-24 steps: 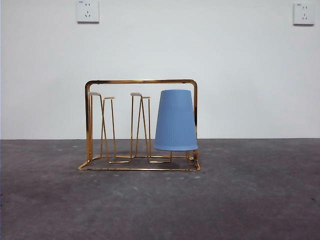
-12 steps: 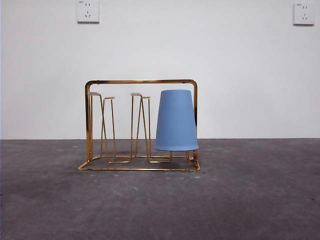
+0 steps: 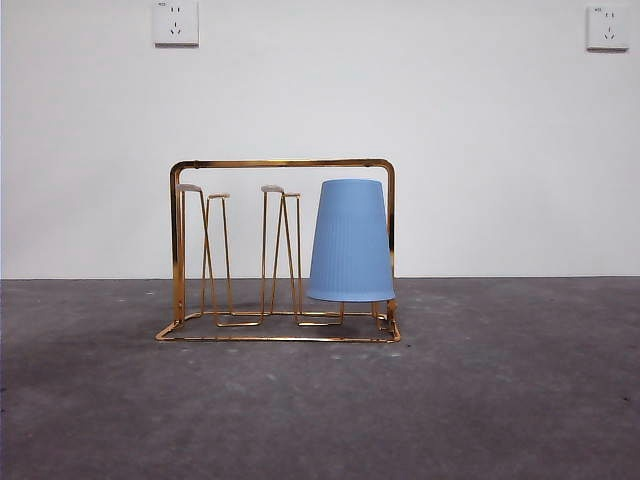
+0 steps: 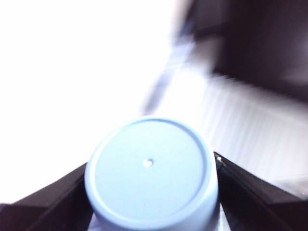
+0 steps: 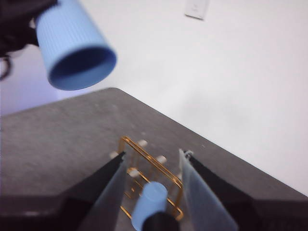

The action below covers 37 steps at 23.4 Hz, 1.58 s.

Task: Pick up cup 1,put cup 1 in the cup rack,pick up cup 2,put cup 2 in the cup rack

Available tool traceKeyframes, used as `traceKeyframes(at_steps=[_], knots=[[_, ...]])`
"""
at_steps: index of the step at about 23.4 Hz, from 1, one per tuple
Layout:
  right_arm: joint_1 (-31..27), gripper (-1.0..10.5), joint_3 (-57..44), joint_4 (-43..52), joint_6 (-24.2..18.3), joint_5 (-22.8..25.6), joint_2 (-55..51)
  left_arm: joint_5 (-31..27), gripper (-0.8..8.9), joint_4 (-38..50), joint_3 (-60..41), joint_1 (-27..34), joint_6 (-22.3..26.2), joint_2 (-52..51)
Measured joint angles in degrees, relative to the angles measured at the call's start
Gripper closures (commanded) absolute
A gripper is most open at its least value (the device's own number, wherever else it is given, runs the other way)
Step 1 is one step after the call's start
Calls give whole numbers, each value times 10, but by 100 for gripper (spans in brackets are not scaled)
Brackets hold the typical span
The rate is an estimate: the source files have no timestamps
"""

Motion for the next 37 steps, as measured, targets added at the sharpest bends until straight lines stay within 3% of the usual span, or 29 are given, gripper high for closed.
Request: traceKeyframes(at_steps=[5,8,11,17,25,37], knots=[[0,758,0,-35,0,9,-6,-180,819,-246,0,1,201,-43],[0,761,0,-62,0,9,-4,-231,819,-309,0,1,260,-35],[0,761,0,-84,1,10,0,-249,819,-314,0,1,298,-12],[0,761,0,-111,3,10,5,-271,819,-295,0,5,332,60],[0,761,0,-136,12,10,5,-279,819,-236,0,16,337,159],[0,761,0,-137,14,10,5,-284,820,-233,0,39,337,223]])
